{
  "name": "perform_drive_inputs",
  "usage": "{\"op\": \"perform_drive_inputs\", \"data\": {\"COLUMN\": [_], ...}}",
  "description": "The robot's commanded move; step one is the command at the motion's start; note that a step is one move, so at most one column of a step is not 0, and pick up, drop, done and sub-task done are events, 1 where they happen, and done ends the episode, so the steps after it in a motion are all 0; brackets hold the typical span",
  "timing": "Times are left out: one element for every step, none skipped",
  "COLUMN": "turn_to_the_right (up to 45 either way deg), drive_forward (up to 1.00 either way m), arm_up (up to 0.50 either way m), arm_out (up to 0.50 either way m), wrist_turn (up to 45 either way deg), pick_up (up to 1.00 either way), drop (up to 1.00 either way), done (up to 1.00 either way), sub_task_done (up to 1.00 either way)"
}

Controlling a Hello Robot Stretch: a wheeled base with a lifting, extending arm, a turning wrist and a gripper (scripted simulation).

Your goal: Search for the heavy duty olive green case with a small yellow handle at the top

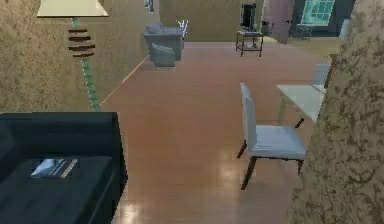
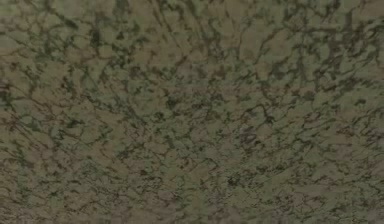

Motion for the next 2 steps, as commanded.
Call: {"op": "perform_drive_inputs", "data": {"turn_to_the_right": [0.0, 0.0], "drive_forward": [1.00, 0.90], "arm_up": [0.00, 0.00], "arm_out": [0.00, 0.00], "wrist_turn": [0.0, 0.0], "pick_up": [0.00, 0.00], "drop": [0.00, 0.00], "done": [0.00, 0.00], "sub_task_done": [0.00, 0.00]}}
